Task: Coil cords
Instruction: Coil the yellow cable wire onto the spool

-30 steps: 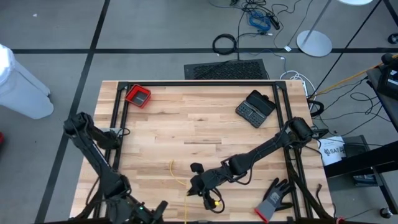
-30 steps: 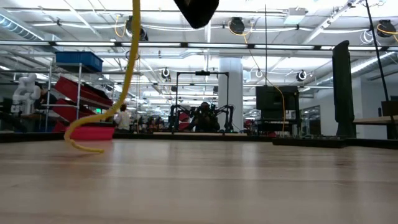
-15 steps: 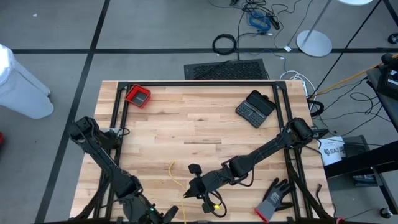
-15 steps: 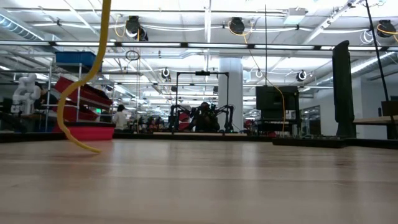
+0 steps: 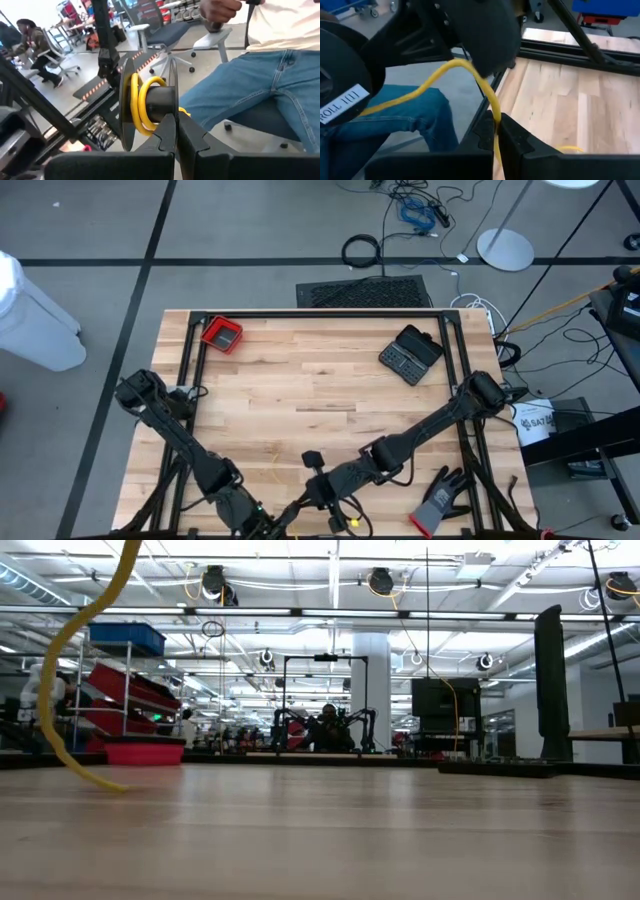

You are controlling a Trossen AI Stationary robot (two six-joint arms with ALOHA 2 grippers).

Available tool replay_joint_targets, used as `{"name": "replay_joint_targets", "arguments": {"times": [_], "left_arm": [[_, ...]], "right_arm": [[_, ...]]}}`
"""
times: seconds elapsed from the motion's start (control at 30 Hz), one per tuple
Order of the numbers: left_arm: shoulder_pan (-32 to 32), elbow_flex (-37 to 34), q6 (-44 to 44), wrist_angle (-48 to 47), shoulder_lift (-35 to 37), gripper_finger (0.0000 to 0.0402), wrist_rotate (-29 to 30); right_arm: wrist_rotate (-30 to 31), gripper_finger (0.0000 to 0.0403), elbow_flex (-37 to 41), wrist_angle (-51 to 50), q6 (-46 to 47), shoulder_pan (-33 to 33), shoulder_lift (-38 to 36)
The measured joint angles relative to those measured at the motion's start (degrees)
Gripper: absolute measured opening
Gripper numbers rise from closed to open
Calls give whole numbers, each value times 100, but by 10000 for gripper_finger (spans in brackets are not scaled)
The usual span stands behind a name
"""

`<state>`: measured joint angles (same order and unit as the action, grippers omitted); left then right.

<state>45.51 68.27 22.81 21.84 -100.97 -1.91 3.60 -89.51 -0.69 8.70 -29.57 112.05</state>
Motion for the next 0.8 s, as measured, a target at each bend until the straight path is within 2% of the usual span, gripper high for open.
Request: {"name": "replay_joint_targets", "arguments": {"times": [0.27,0.43,0.8], "left_arm": [[-56,4,-411,-198,2,2,228],[-58,2,-452,-388,2,2,645],[-54,2,-599,-535,2,2,742]], "right_arm": [[565,0,-468,-893,-40,-179,0],[572,0,-695,-1251,-6,-291,0],[843,0,-868,-1611,12,-459,-26]]}}
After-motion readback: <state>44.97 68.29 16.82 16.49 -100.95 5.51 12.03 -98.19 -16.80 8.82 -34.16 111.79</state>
